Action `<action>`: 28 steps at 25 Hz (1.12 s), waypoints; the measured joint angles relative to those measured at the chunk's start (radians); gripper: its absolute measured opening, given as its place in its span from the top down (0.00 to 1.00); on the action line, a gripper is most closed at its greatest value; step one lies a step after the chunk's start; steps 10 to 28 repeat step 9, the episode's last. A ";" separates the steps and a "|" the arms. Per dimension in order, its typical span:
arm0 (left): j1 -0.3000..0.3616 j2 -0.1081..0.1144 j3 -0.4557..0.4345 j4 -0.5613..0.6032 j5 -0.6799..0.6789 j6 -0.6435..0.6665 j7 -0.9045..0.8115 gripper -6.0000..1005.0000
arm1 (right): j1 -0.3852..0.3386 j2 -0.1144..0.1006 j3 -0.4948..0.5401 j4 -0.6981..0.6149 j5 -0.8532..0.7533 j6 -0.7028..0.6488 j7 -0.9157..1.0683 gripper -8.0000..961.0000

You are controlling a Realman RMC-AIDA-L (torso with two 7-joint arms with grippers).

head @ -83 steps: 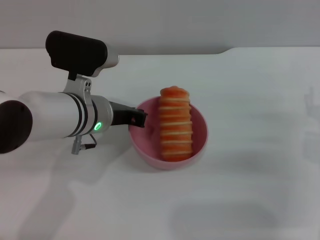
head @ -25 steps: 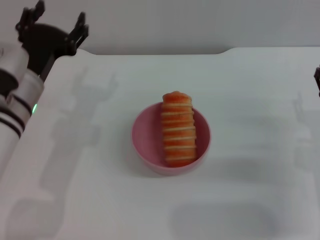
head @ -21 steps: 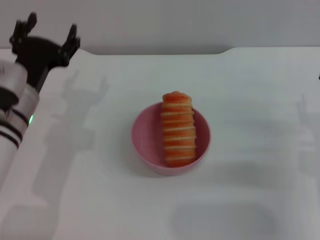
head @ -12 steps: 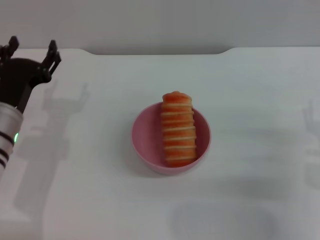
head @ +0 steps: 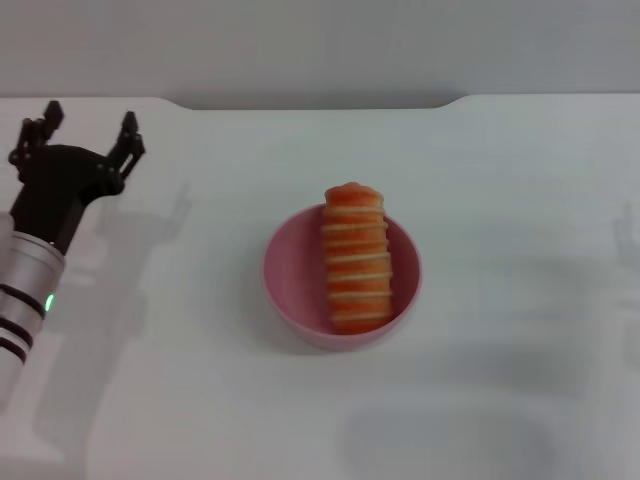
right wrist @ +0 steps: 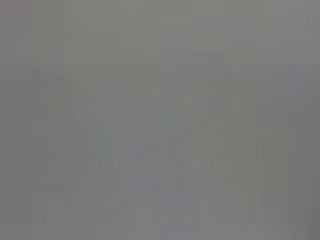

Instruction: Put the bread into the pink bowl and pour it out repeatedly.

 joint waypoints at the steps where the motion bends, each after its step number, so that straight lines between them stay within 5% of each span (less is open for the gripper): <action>1: -0.002 0.000 0.002 -0.001 0.000 -0.003 0.000 0.14 | 0.001 -0.001 0.010 -0.003 0.002 0.028 0.001 0.23; 28: -0.020 -0.001 0.005 -0.027 -0.002 -0.014 0.005 0.14 | 0.003 -0.001 0.021 0.010 -0.004 0.056 -0.003 0.23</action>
